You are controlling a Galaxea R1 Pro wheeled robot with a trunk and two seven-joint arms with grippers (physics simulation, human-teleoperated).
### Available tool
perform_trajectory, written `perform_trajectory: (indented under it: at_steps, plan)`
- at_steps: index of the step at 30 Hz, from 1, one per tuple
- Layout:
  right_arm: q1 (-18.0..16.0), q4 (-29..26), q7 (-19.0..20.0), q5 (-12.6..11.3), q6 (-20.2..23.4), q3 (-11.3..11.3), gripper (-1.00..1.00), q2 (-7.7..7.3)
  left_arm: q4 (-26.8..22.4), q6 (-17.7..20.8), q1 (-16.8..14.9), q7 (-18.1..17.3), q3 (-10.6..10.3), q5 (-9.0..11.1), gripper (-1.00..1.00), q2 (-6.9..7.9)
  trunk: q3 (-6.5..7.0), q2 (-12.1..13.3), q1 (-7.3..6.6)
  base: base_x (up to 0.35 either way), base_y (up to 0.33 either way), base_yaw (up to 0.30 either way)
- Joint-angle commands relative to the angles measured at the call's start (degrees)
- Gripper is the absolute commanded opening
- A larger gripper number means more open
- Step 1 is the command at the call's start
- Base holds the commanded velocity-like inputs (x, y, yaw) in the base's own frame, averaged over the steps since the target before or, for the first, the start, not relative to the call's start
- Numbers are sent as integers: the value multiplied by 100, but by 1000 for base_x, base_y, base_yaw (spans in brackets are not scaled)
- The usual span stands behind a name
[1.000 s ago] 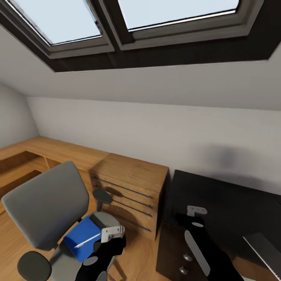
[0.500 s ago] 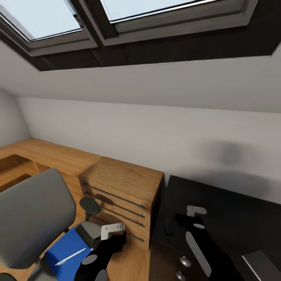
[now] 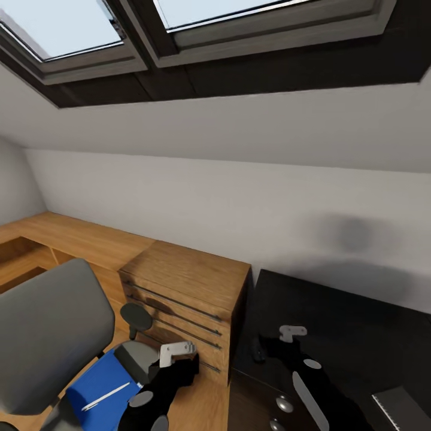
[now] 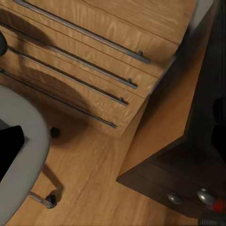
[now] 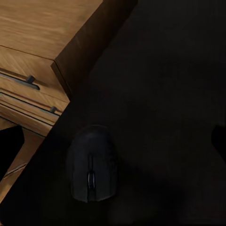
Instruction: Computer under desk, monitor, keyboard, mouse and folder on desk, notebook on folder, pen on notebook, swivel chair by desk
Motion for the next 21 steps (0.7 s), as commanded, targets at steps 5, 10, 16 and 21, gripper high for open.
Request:
perform_trajectory:
  at_steps: [5, 10, 16, 21]
  plan:
    - [-5, -23, -83, 42, 18, 20, 100, -5, -10, 9, -6, 63, -108, 52, 100, 0, -100, -210, 112, 0, 0, 0]
    - [-5, -36, -281, 57, 15, 38, 100, 4, -10, 9, -6, 66, -104, 48, 100, 7, -189, -410, 222, 0, 0, 1]
    - [-5, -62, -643, 60, 12, 51, 100, 27, -10, 14, -6, 67, -90, 48, 100, 9, -297, -651, 354, 0, 0, 126]
    - [-5, -66, -682, 61, 12, 46, 100, 23, -10, 17, -6, 68, -93, 49, 100, 9, -387, -852, 463, 0, 0, 158]
